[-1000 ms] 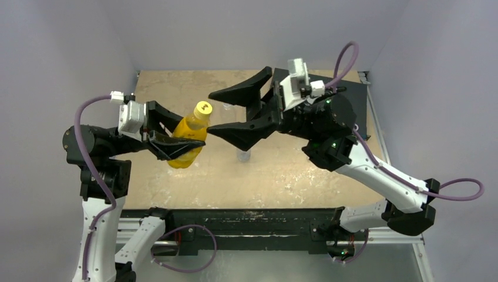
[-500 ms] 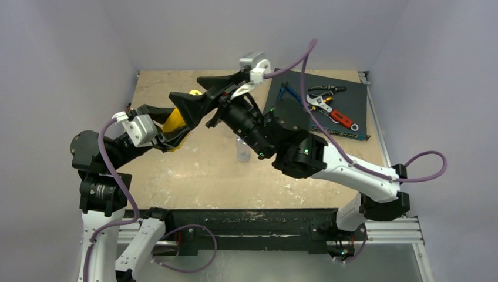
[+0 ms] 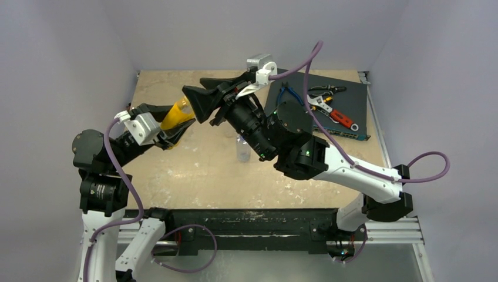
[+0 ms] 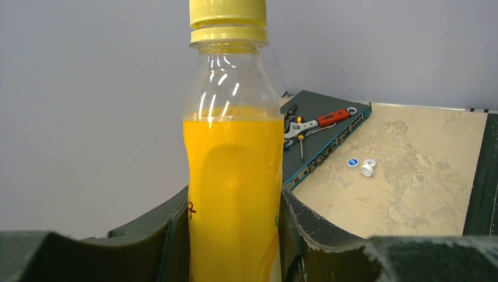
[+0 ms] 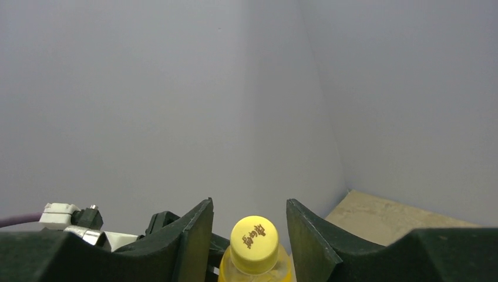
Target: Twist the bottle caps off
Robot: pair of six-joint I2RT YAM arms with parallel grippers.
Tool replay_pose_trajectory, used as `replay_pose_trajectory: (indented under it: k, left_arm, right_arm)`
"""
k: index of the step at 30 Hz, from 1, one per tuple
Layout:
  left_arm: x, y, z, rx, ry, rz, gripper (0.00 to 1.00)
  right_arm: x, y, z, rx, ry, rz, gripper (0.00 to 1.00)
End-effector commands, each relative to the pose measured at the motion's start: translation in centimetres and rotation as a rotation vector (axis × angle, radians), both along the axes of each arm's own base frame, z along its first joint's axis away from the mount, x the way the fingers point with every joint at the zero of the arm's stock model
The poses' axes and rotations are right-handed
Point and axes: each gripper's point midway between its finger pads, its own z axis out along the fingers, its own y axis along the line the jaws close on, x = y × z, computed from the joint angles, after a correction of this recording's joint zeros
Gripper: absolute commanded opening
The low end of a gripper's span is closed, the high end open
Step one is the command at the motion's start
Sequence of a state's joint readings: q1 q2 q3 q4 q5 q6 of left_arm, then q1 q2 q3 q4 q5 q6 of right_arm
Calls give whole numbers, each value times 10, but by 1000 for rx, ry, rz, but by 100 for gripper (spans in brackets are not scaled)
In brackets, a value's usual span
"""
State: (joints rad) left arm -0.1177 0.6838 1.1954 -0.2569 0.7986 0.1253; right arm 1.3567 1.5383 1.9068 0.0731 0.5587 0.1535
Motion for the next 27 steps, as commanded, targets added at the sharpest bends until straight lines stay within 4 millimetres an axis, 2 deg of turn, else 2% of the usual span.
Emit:
replay_pose_trajectory:
  k: [1, 3, 5, 7, 13, 22, 27]
  left_arm:
    - [3, 2, 1, 10, -22, 12, 0]
    - [3, 2, 2, 10, -23, 11, 0]
    - [2, 2, 2, 9, -23, 10, 0]
    - [3, 2, 3, 6, -22, 10, 0]
    - [2, 1, 4, 1, -24, 8, 0]
    - [0, 1, 6, -4, -27, 6, 0]
    - [0, 1, 8, -16, -24, 3, 0]
  right_arm:
    - [-8, -10, 20, 78, -16, 28, 51]
    - [-9, -9, 19, 75, -15, 35, 54]
    - [-8, -8, 17, 65, -5, 29, 64]
    - [-7, -5, 14, 57, 3, 27, 66]
    - [-4, 0, 6, 43, 19, 20, 57]
    - [-1, 4, 1, 36, 25, 26, 56]
    - [3, 8, -4, 29, 37, 37, 51]
